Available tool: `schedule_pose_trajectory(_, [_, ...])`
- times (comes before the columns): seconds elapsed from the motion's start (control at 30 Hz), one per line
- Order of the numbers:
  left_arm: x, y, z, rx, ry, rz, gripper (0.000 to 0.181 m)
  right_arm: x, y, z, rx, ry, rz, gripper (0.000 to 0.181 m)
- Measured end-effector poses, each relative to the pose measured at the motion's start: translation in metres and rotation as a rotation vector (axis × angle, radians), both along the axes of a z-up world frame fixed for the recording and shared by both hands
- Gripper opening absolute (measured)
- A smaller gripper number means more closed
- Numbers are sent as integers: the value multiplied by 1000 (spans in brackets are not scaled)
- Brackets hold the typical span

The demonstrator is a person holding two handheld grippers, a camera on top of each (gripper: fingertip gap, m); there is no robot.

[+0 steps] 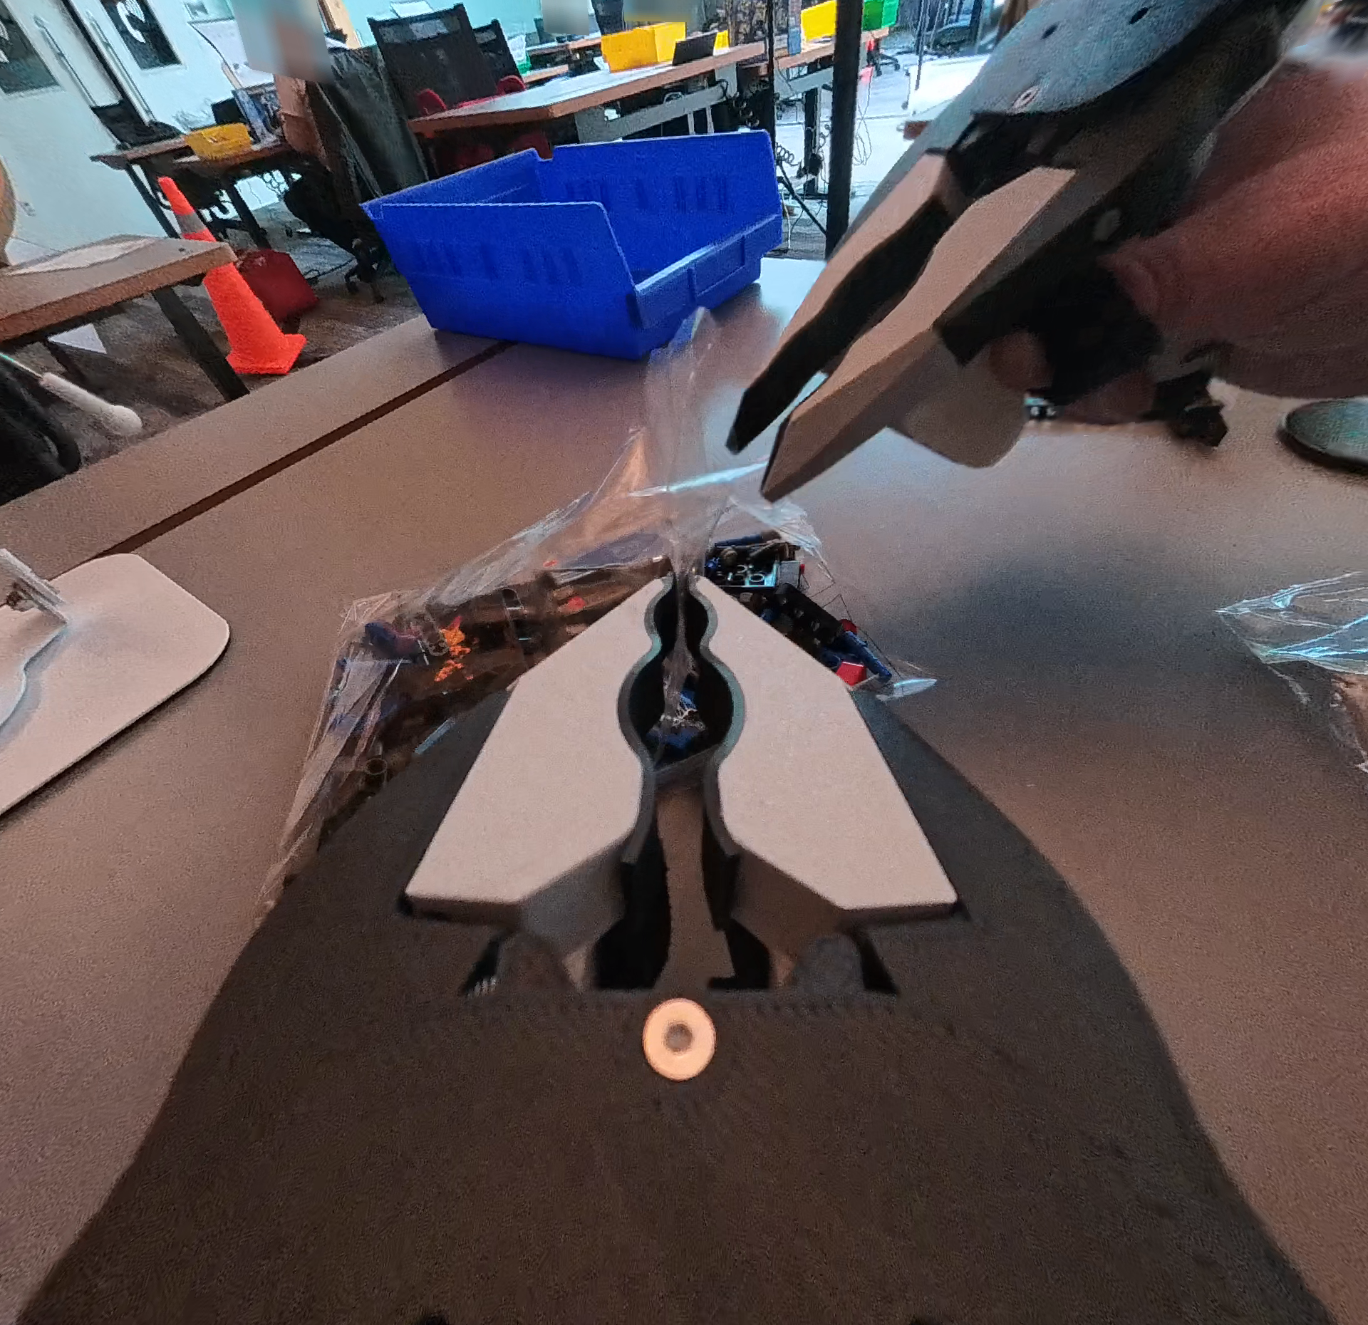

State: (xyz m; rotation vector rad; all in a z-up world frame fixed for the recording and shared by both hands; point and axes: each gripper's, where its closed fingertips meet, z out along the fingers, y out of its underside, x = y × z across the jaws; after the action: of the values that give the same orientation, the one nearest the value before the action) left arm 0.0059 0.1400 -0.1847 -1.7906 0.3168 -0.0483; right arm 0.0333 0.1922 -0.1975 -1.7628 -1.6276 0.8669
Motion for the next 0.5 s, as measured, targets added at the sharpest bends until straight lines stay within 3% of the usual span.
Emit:
schedule_pose_trajectory(0.2, [-1, -1, 1, 6, -8, 1, 0, 67, 21, 27, 64, -22, -122, 36])
schedule_pose_trajectory(0.3, [-1, -1, 2, 7, -7, -1, 0, 138, 47, 9, 155, -206, -281, 55])
schedule_pose_trajectory(0.37, [1, 0, 1, 2, 3, -7, 0, 181, 57, -10, 110, -316, -374, 67])
schedule_pose_trajectory(0.5, [2, 0, 0, 2, 21, -9, 0, 232, 67, -42, 35, -429, -481, 70])
